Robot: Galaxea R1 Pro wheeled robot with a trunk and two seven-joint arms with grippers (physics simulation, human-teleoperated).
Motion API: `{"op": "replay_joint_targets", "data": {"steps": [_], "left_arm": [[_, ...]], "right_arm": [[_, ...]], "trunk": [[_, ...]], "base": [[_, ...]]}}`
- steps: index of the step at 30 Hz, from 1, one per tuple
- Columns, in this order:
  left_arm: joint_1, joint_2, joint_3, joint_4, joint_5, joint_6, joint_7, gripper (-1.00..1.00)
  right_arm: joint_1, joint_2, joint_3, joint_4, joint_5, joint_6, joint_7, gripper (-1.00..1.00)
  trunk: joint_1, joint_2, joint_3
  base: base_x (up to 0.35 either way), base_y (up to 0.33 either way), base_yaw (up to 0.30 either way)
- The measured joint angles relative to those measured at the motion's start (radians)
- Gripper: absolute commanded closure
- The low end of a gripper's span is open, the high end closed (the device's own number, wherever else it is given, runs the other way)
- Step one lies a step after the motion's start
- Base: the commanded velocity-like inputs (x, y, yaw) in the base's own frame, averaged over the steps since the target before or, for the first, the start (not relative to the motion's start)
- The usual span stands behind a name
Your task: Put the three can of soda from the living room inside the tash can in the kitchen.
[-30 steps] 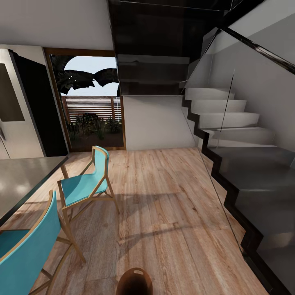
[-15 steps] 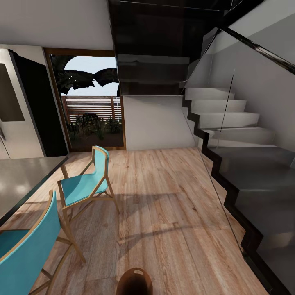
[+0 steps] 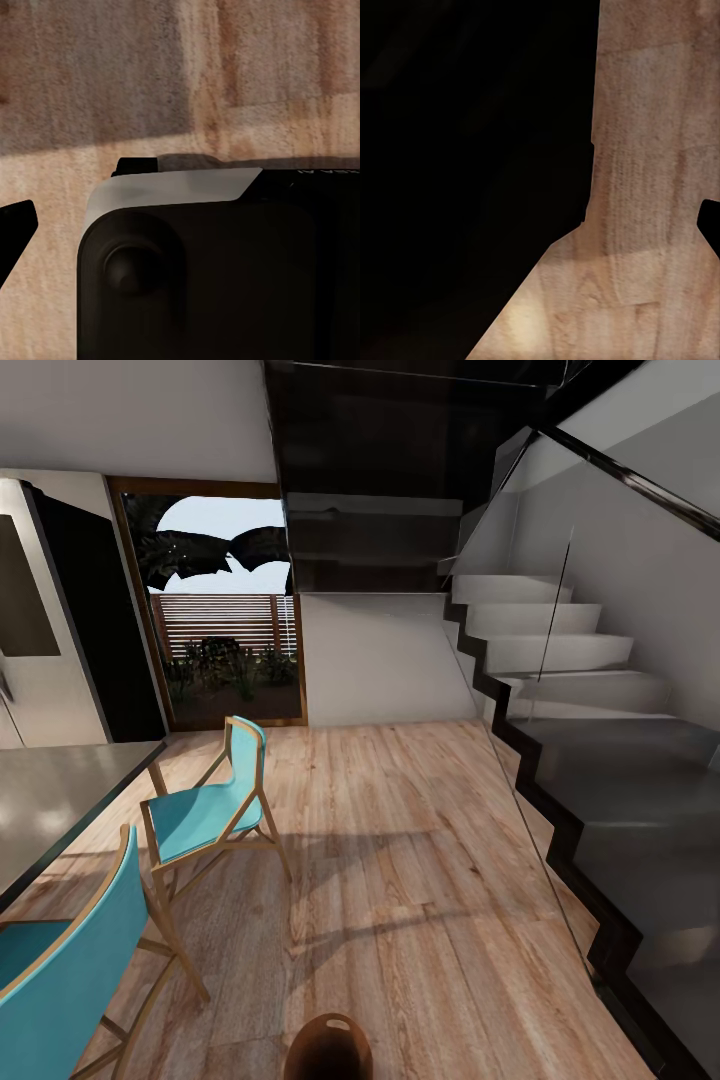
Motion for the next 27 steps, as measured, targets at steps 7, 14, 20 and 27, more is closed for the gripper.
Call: {"op": "replay_joint_targets", "data": {"steps": [7,14,20,27], "left_arm": [[0.0,0.0,0.0,0.0,0.0,0.0,0.0,-1.0],[0.0,0.0,0.0,0.0,0.0,0.0,0.0,-1.0],[0.0,0.0,0.0,0.0,0.0,0.0,0.0,-1.0],[0.0,0.0,0.0,0.0,0.0,0.0,0.0,-1.0]], "right_arm": [[0.0,0.0,0.0,0.0,0.0,0.0,0.0,-1.0],[0.0,0.0,0.0,0.0,0.0,0.0,0.0,-1.0],[0.0,0.0,0.0,0.0,0.0,0.0,0.0,-1.0],[0.0,0.0,0.0,0.0,0.0,0.0,0.0,-1.0]], "trunk": [[0.0,0.0,0.0],[0.0,0.0,0.0],[0.0,0.0,0.0],[0.0,0.0,0.0]], "base": [[0.0,0.0,0.0],[0.0,0.0,0.0],[0.0,0.0,0.0],[0.0,0.0,0.0]]}}
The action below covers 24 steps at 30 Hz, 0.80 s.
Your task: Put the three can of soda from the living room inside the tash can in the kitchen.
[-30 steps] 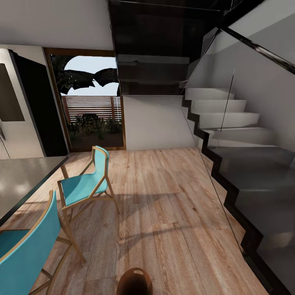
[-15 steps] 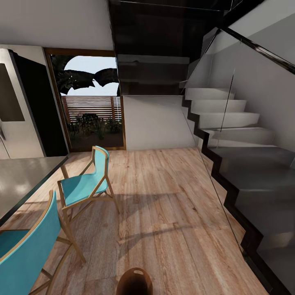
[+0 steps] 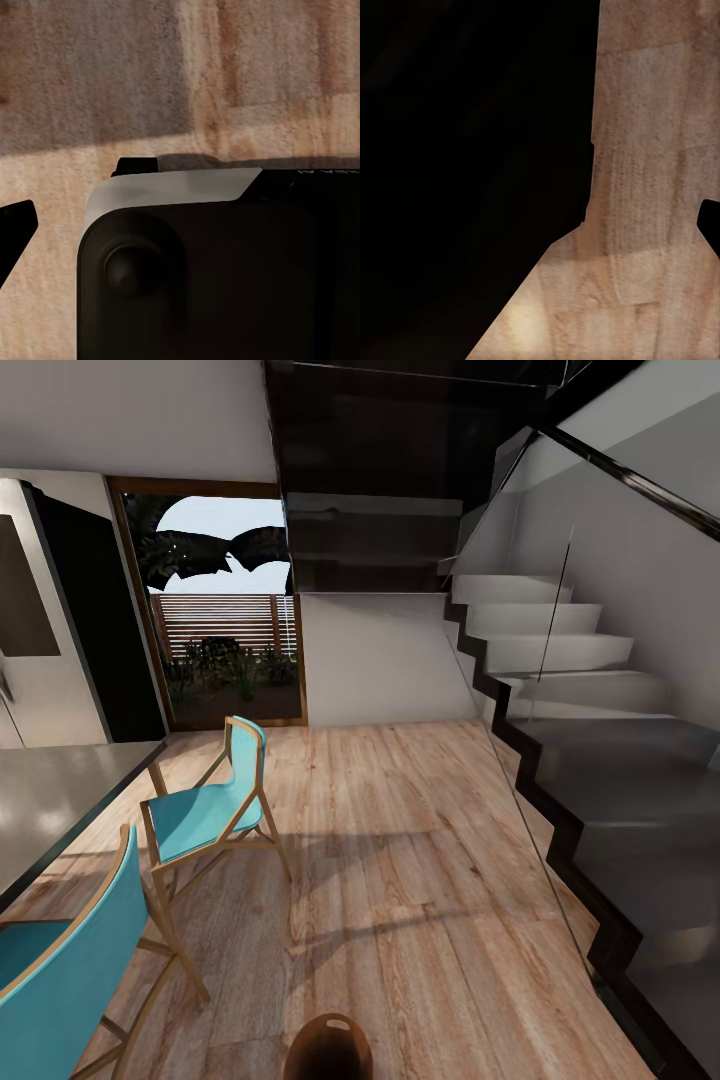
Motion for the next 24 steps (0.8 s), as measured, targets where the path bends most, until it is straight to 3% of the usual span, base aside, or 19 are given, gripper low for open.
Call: {"op": "replay_joint_targets", "data": {"steps": [24], "left_arm": [[0.0,0.0,0.0,0.0,0.0,0.0,0.0,-1.0]], "right_arm": [[0.0,0.0,0.0,0.0,0.0,0.0,0.0,-1.0]], "trunk": [[0.0,0.0,0.0]], "base": [[0.0,0.0,0.0]]}}
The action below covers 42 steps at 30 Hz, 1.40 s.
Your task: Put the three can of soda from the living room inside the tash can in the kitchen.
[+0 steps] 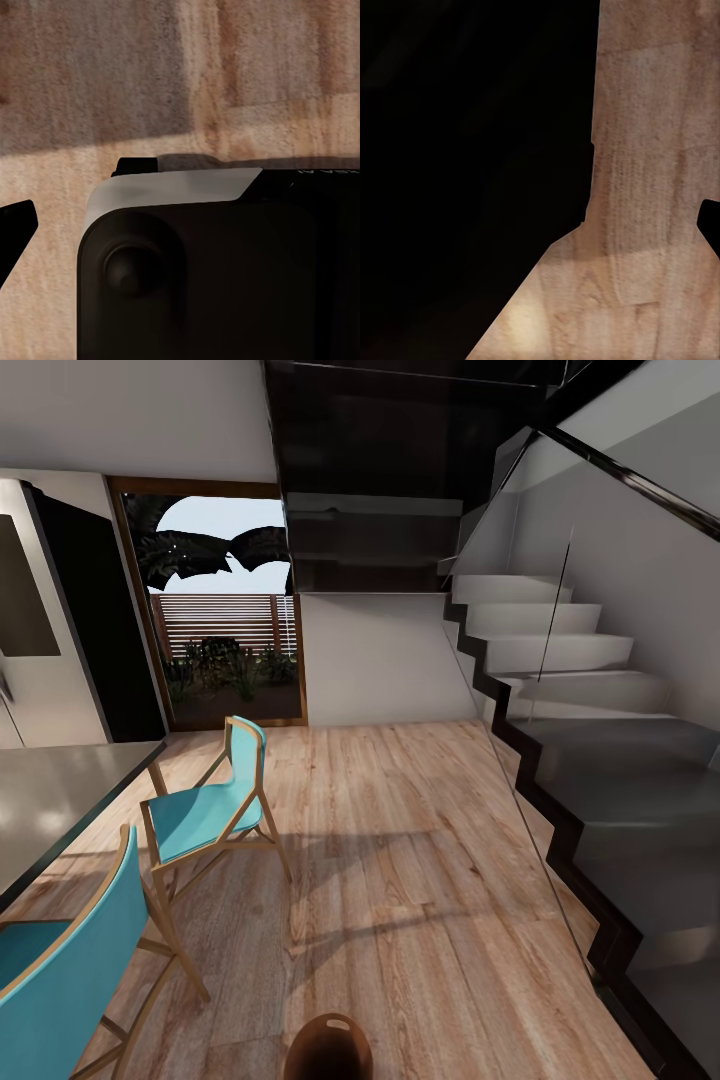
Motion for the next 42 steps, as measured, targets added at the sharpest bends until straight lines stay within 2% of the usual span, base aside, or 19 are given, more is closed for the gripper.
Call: {"op": "replay_joint_targets", "data": {"steps": [42], "left_arm": [[0.0,0.0,0.0,0.0,0.0,0.0,0.0,-1.0]], "right_arm": [[0.0,0.0,0.0,0.0,0.0,0.0,0.0,-1.0]], "trunk": [[0.0,0.0,0.0]], "base": [[0.0,0.0,0.0]]}}
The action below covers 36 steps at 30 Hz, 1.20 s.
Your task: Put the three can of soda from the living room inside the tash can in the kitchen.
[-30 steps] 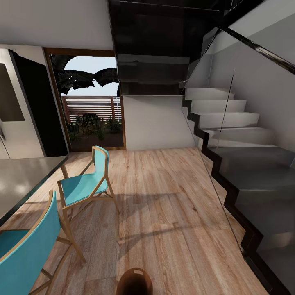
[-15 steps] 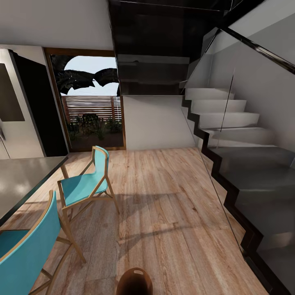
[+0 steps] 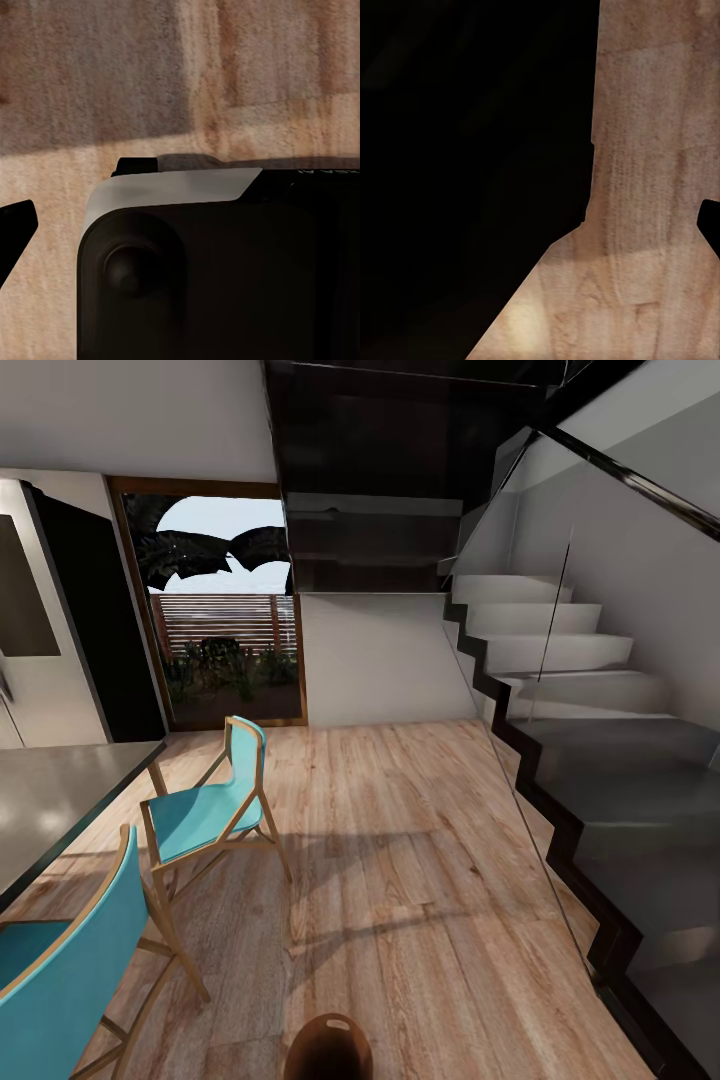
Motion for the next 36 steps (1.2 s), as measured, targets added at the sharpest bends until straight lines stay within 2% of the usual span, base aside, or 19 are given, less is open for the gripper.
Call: {"op": "replay_joint_targets", "data": {"steps": [36], "left_arm": [[0.0,0.0,0.0,0.0,0.0,0.0,0.0,-1.0]], "right_arm": [[0.0,0.0,0.0,0.0,0.0,0.0,0.0,-1.0]], "trunk": [[0.0,0.0,0.0]], "base": [[0.0,0.0,0.0]]}}
